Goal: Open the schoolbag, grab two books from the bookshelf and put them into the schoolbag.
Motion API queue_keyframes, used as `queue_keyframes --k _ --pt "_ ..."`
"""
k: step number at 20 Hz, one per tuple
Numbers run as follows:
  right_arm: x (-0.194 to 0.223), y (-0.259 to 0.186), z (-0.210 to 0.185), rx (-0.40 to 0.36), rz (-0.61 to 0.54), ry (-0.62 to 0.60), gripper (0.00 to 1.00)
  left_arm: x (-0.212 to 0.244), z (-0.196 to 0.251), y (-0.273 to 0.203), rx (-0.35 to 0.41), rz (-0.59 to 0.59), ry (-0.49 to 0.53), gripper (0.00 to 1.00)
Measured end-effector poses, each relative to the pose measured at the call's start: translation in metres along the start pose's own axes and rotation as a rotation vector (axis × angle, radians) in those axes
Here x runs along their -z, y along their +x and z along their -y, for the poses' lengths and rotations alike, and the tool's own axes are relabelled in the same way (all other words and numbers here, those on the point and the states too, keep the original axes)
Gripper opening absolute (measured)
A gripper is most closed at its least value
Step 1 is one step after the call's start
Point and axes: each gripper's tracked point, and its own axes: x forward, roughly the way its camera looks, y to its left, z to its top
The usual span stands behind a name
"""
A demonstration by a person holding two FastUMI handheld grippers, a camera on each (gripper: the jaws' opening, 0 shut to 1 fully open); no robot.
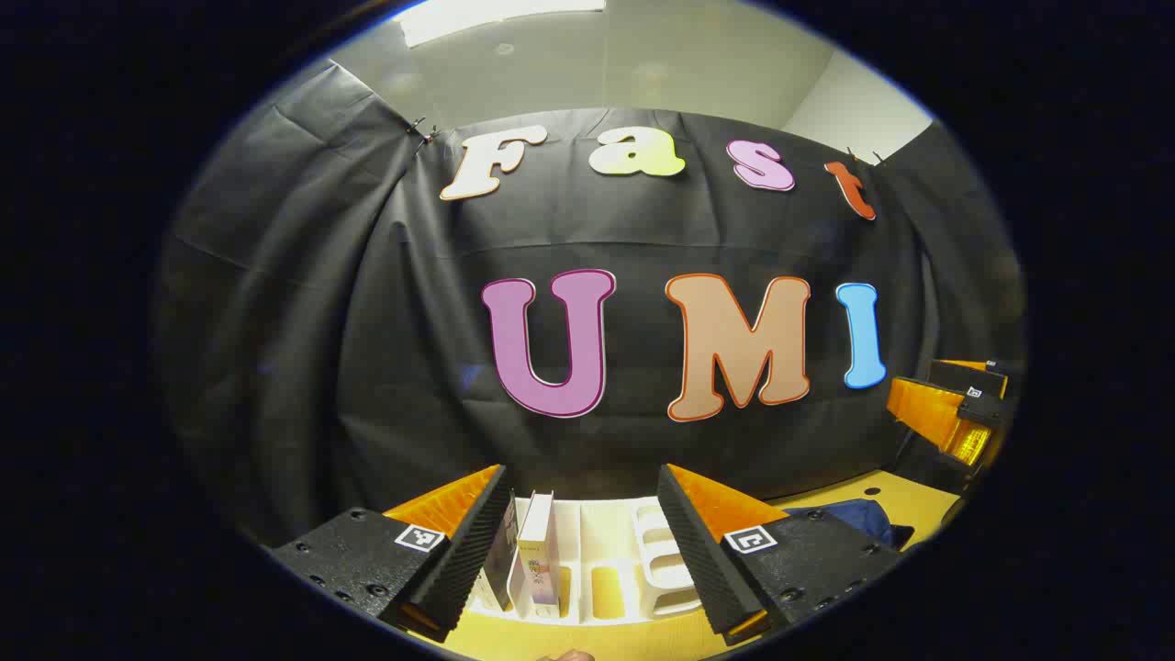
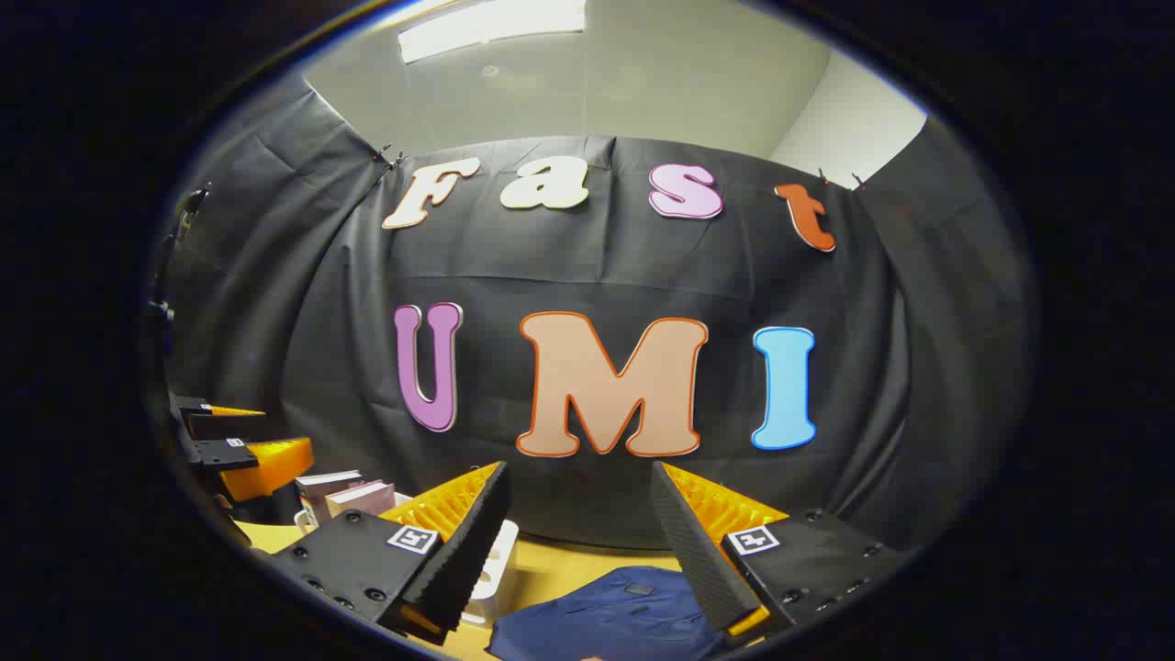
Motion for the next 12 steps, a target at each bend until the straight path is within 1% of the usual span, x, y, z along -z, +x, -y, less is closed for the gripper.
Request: queue_keyframes --k 1,4,7,9,11,12 --pt "0.002 0.000 -0.001 -0.005 0.000 0.006 1.00 0.000 -0.002 0.000 -0.003 0.003 -0.002 0.94" --pt "0.006 0.003 0.005 -0.002 -0.016 -0.020 1.00 -0.001 0.002 0.003 -0.009 -0.002 -0.024 0.92" --pt "0.006 0.004 0.009 0.000 -0.017 -0.031 1.00 0.001 0.002 0.006 -0.009 -0.011 -0.023 0.92" --pt "0.005 0.004 0.011 0.004 -0.019 -0.030 1.00 -0.002 0.003 0.008 -0.009 -0.013 -0.027 0.94" --pt "0.006 0.005 0.013 0.005 -0.022 -0.033 1.00 -0.003 0.003 0.007 -0.010 -0.015 -0.029 0.92" --pt "0.005 0.005 0.014 0.008 -0.023 -0.036 1.00 -0.004 0.001 0.007 -0.012 -0.015 -0.027 0.94"
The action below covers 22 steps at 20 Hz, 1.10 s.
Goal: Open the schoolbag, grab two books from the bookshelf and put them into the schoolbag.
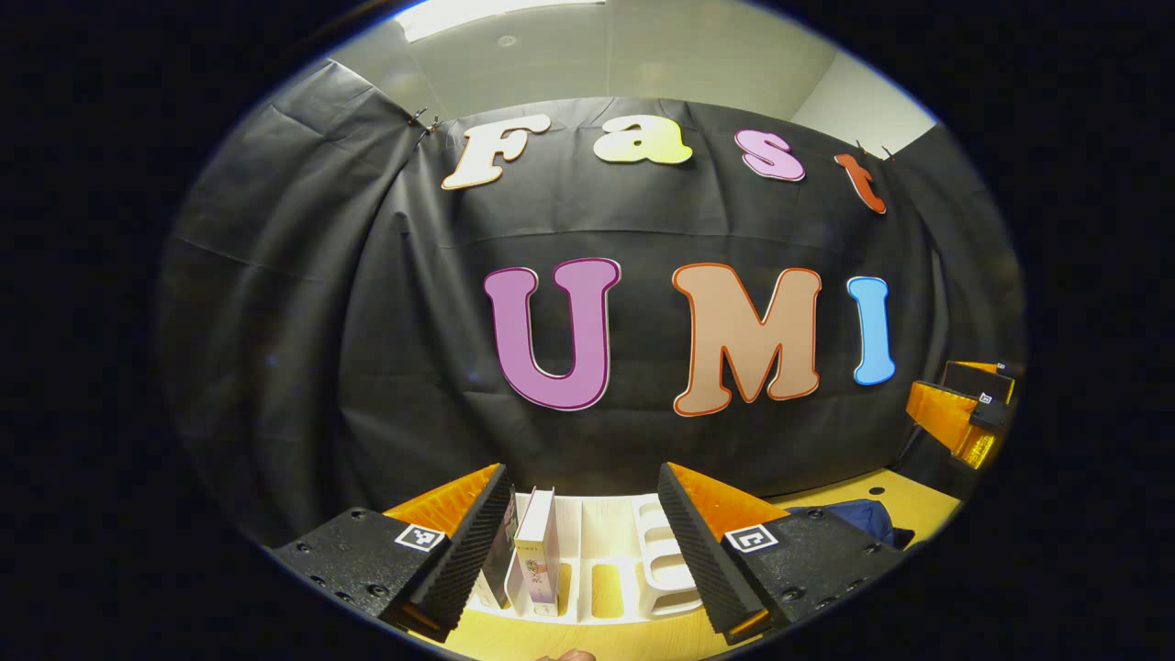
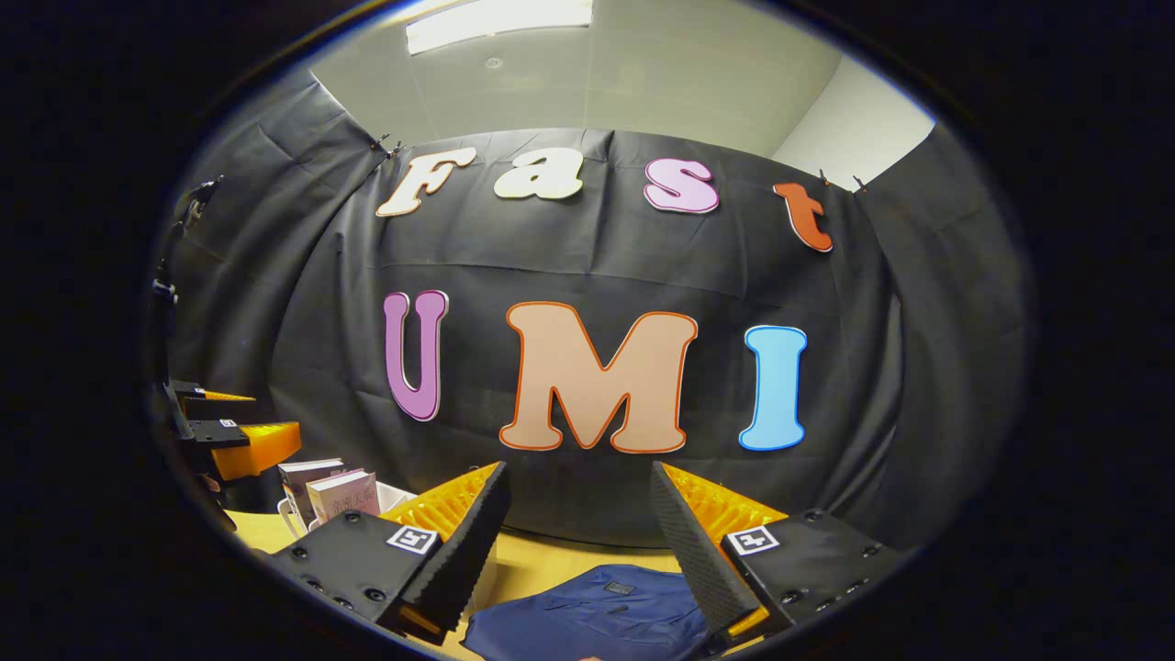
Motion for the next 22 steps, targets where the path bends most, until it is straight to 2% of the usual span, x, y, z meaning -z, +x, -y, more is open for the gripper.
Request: queue_keyframes --k 4,12,13,14,15,22 --pt "0.003 0.001 0.004 0.008 -0.014 -0.012 1.00 -0.002 0.001 0.000 0.004 -0.002 0.013 0.92" --pt "0.004 0.001 0.008 0.001 -0.023 -0.039 1.00 -0.002 -0.002 0.000 0.000 -0.010 0.014 0.94" --pt "0.003 0.002 0.008 0.000 -0.024 -0.048 0.94 -0.004 -0.002 0.001 0.000 -0.008 0.017 0.94" --pt "0.004 0.003 0.009 -0.002 -0.024 -0.058 0.97 -0.004 -0.003 0.001 0.000 -0.006 0.019 0.94" --pt "0.006 0.003 0.010 -0.007 -0.026 -0.075 1.00 -0.005 -0.003 0.002 0.000 -0.005 0.019 0.94" --pt "0.044 -0.005 -0.006 -0.119 -0.093 -0.275 1.00 -0.002 -0.007 0.004 -0.014 -0.013 0.019 0.94"
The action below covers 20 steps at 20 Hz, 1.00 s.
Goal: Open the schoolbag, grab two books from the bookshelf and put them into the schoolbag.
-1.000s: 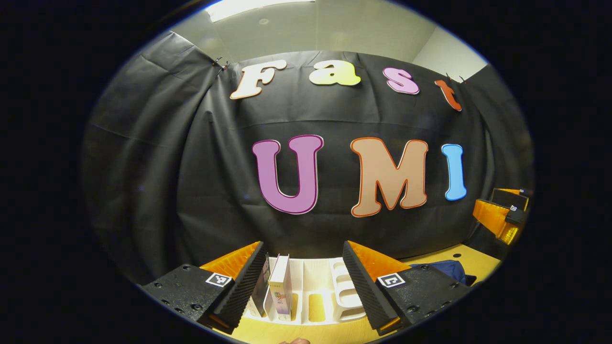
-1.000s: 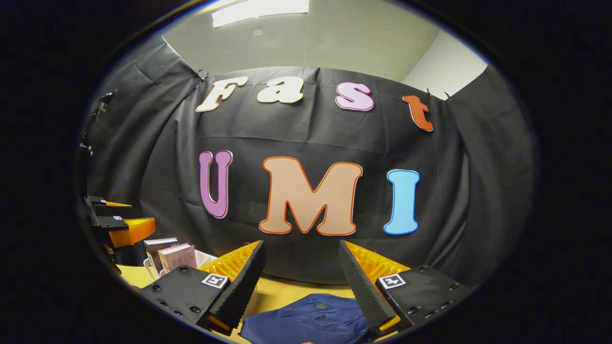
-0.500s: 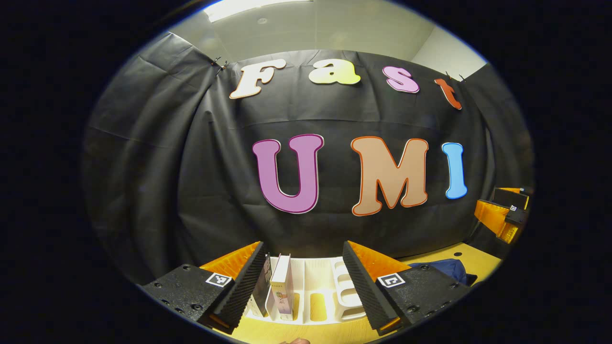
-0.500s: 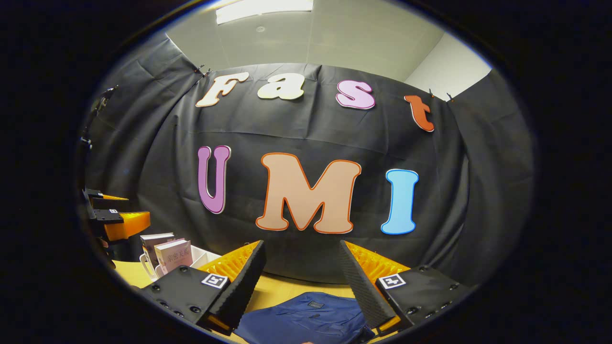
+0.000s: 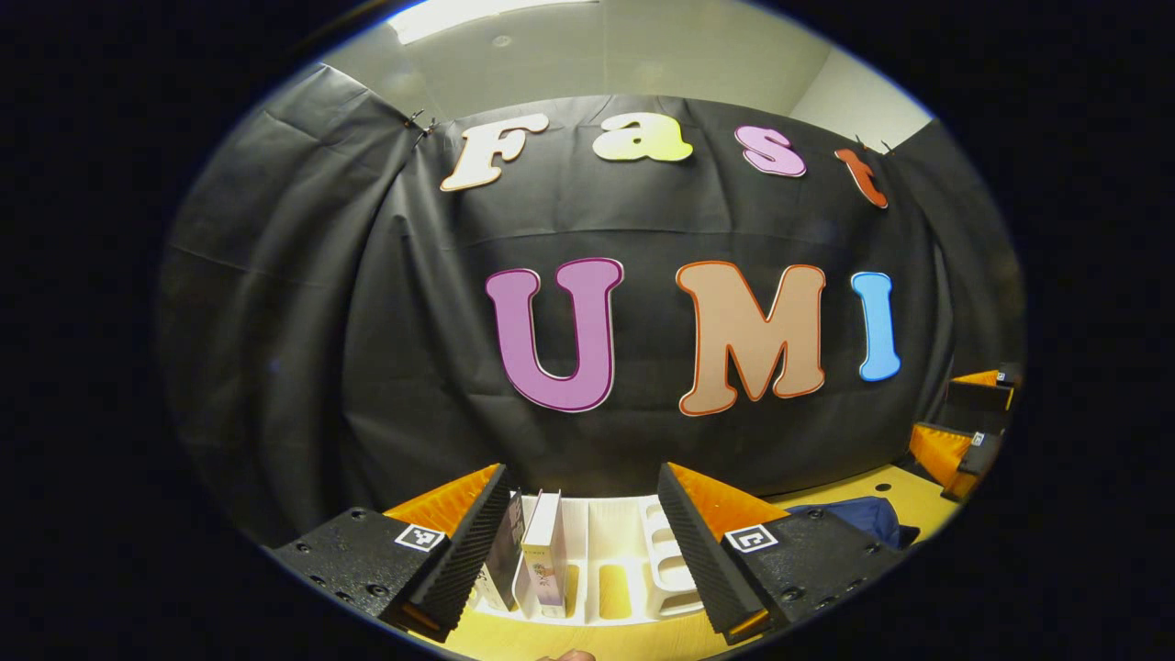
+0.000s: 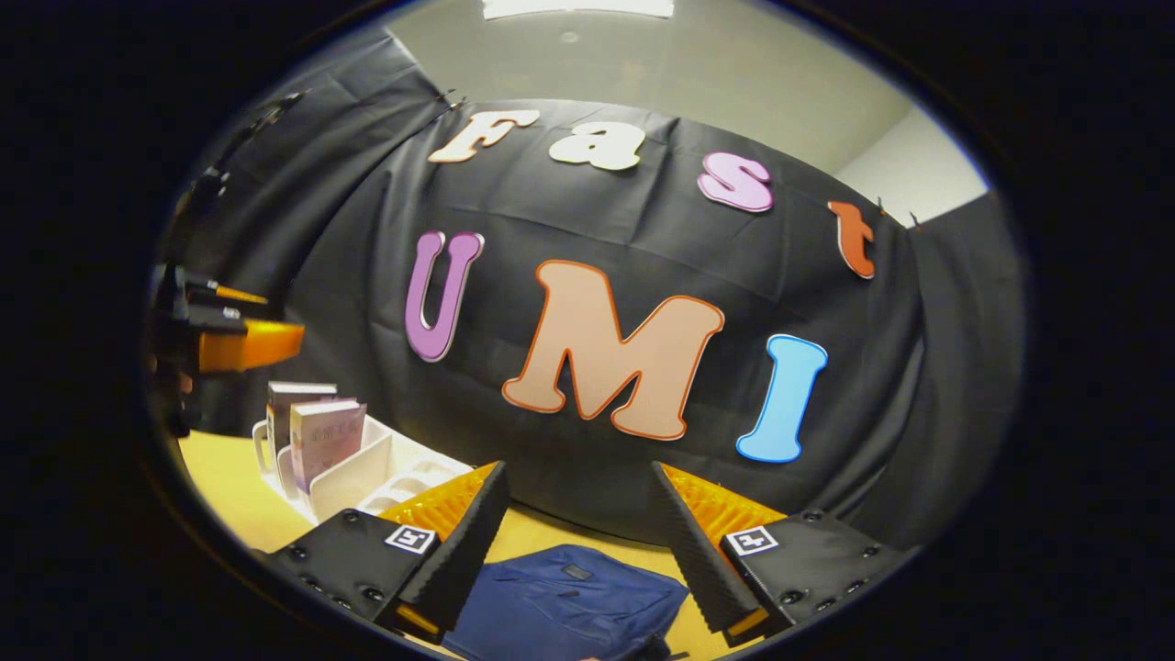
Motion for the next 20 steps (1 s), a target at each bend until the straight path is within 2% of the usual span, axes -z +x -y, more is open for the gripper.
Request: queue_keyframes --k 3,5,7,9,12,13,20 --pt "0.018 -0.004 -0.018 -0.083 -0.025 -0.056 0.98 -0.001 -0.004 0.000 -0.011 0.002 0.003 0.94" --pt "0.031 -0.006 -0.035 -0.145 -0.040 -0.075 1.00 0.000 -0.008 -0.001 -0.025 0.006 0.007 0.94" --pt "0.047 -0.011 -0.058 -0.211 -0.060 -0.095 0.98 0.002 -0.011 0.000 -0.041 0.002 0.007 0.96" --pt "0.062 -0.013 -0.074 -0.267 -0.082 -0.133 1.00 0.004 -0.015 -0.001 -0.055 -0.004 0.002 0.94" --pt "0.084 -0.018 -0.099 -0.350 -0.111 -0.189 0.98 0.008 -0.022 -0.007 -0.075 -0.010 0.002 0.94" --pt "0.093 -0.019 -0.107 -0.375 -0.122 -0.205 1.00 0.009 -0.025 -0.009 -0.082 -0.011 0.006 0.94" --pt "0.146 -0.034 -0.148 -0.486 -0.206 -0.260 0.98 0.017 -0.050 -0.024 -0.143 -0.024 0.006 0.93"
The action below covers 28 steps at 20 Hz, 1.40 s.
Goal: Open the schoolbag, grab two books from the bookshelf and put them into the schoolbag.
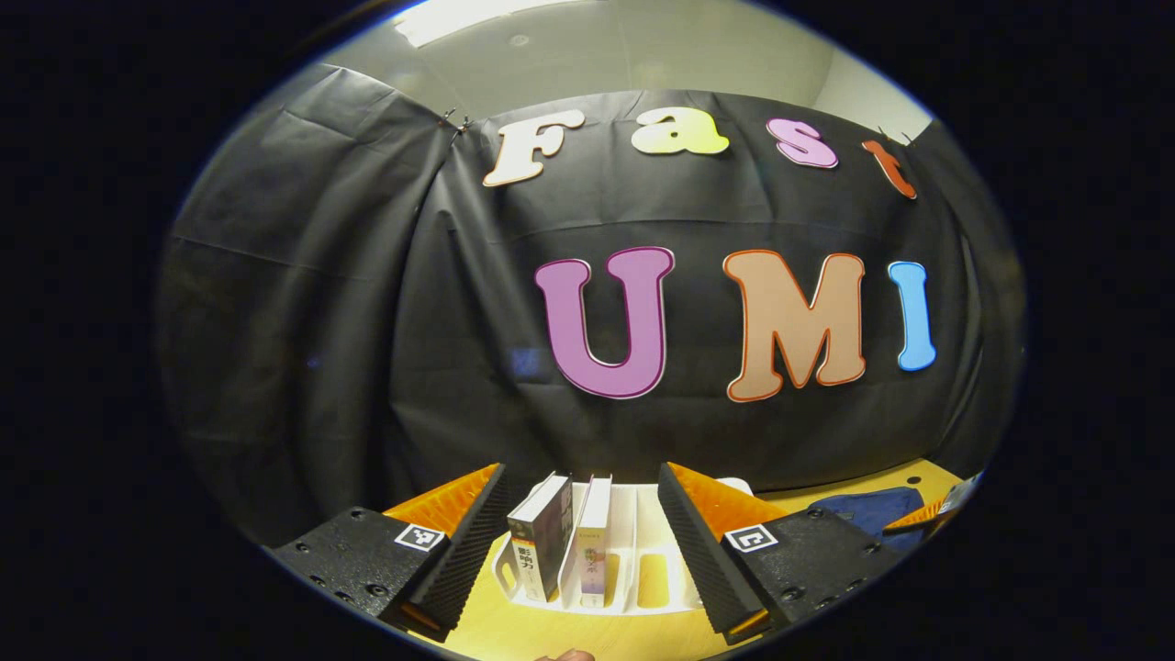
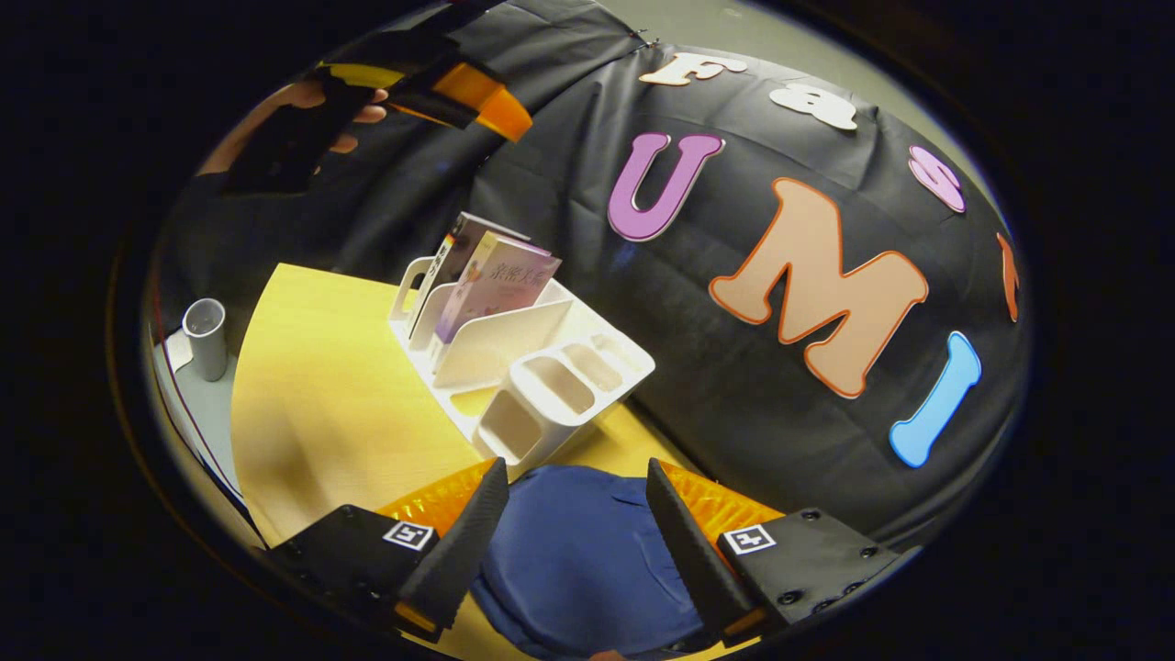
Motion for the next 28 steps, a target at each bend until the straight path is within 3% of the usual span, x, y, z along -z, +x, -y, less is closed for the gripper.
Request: queue_keyframes --k 5,11,16,20,21,22,23,26,28 --pt "0.031 0.014 -0.033 -0.053 -0.040 -0.084 1.00 0.010 -0.023 -0.010 -0.051 -0.025 0.003 0.94" --pt "0.064 0.025 -0.051 -0.054 -0.102 -0.228 0.99 0.016 -0.041 -0.015 -0.086 -0.043 0.012 0.92" --pt "0.086 0.035 -0.044 0.010 -0.158 -0.321 0.99 0.020 -0.042 -0.012 -0.084 -0.055 0.011 0.92" --pt "0.087 0.037 -0.031 0.056 -0.184 -0.313 0.99 0.022 -0.038 -0.011 -0.070 -0.057 0.015 0.92" --pt "0.086 0.036 -0.029 0.063 -0.186 -0.310 0.92 0.021 -0.037 -0.009 -0.067 -0.059 0.014 0.92" --pt "0.084 0.035 -0.026 0.074 -0.186 -0.310 0.91 0.022 -0.037 -0.009 -0.065 -0.058 0.013 0.92" --pt "0.080 0.034 -0.020 0.092 -0.184 -0.312 0.97 0.023 -0.036 -0.009 -0.063 -0.059 0.012 0.92" --pt "0.075 0.034 -0.010 0.118 -0.189 -0.291 1.00 0.023 -0.036 -0.008 -0.062 -0.058 0.009 0.92" --pt "0.084 0.036 -0.011 0.108 -0.231 -0.278 0.83 0.024 -0.036 -0.008 -0.063 -0.060 0.006 0.92"
